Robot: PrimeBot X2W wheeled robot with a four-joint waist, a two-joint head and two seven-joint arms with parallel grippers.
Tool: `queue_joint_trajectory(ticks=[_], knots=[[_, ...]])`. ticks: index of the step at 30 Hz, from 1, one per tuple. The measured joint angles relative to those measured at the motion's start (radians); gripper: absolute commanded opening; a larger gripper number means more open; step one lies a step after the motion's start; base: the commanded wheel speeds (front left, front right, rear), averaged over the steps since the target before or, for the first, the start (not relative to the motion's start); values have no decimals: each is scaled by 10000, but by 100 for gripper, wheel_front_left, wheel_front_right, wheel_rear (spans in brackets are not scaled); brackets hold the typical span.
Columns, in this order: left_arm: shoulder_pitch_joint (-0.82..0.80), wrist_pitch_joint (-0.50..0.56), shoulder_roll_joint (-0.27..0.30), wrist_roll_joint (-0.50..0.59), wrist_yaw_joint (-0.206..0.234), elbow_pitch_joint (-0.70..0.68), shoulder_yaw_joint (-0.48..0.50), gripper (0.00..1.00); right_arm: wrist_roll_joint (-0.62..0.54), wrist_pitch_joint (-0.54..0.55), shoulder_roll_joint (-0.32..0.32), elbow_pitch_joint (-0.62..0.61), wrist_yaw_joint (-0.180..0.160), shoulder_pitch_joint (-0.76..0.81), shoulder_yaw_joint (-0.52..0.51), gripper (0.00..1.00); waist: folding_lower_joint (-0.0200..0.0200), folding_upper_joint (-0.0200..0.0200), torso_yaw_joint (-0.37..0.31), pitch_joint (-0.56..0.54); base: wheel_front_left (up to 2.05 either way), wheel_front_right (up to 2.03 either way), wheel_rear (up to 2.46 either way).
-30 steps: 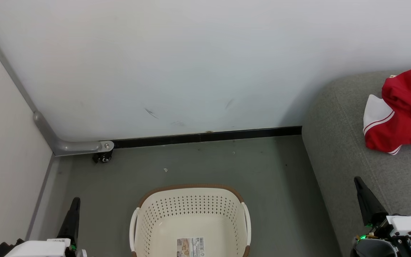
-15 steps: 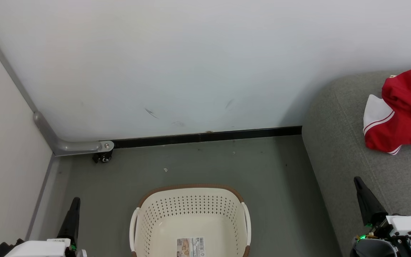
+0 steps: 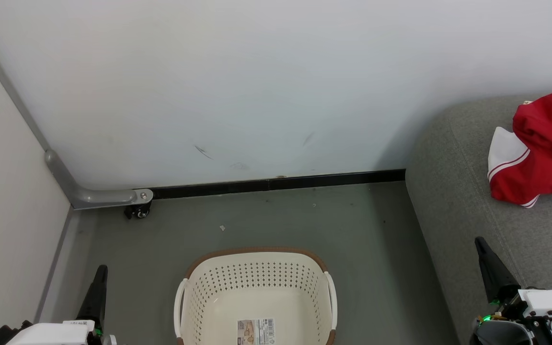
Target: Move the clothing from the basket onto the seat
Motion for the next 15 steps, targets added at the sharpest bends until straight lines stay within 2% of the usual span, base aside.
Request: queue_joint_trajectory(ticks=[15], knots=[[0, 0, 0, 0, 0, -2, 10, 0, 0, 0, 0, -6, 0, 2, 12, 0, 0, 0, 0, 1, 0, 0, 0]])
